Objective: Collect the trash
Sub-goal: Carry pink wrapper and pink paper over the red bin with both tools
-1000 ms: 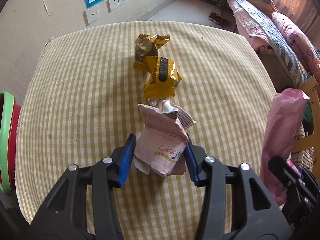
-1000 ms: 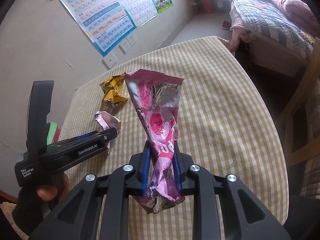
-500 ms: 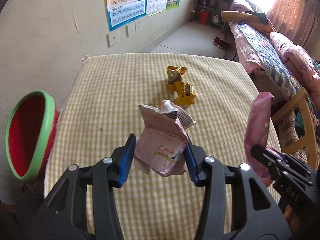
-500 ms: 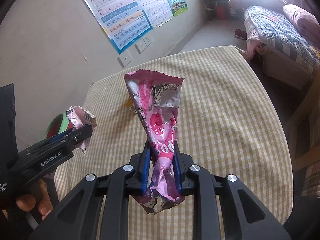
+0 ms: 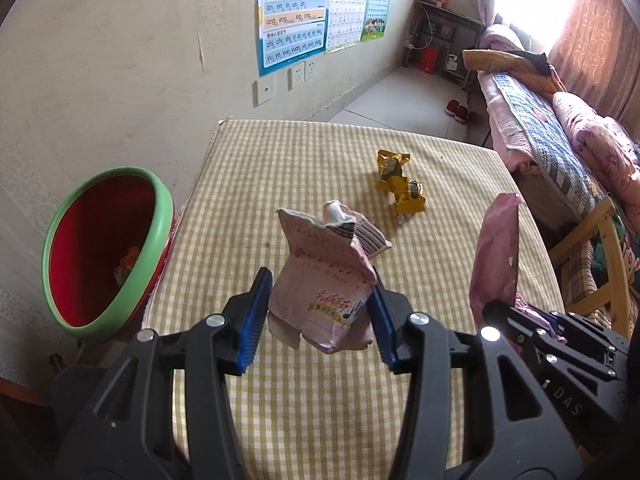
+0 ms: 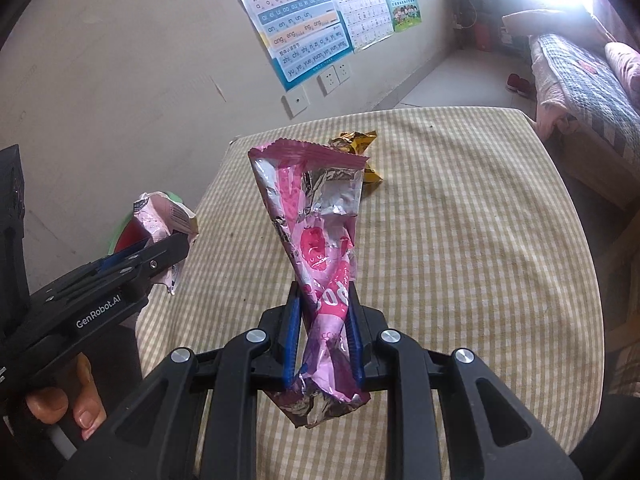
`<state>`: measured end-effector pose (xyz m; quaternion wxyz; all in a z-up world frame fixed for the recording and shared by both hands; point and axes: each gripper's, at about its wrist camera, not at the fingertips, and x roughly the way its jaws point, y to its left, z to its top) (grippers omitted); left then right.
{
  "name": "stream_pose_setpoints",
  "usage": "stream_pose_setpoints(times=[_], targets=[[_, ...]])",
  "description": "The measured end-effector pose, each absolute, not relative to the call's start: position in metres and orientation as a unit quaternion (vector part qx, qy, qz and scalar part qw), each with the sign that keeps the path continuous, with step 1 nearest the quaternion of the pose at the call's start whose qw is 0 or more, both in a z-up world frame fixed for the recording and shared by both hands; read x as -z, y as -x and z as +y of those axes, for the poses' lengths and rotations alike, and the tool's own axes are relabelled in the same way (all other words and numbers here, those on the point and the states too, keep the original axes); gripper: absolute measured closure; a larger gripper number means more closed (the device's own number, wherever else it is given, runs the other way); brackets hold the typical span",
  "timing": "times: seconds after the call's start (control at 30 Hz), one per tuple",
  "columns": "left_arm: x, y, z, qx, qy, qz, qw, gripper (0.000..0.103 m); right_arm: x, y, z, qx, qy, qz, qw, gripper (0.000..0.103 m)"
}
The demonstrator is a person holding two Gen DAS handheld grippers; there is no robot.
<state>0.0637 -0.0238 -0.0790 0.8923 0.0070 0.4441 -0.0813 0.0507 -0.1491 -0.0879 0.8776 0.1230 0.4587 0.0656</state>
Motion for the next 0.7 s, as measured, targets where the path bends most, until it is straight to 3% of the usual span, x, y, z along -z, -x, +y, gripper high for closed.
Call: stream_pose_setpoints(times=[0.7], targets=[[0.069, -0.060, 0.049, 0.011, 0.032, 0.427, 0.903, 0.058, 0.073, -0.049, -0.124, -0.079, -0.101, 0.457, 0.880, 0.082]])
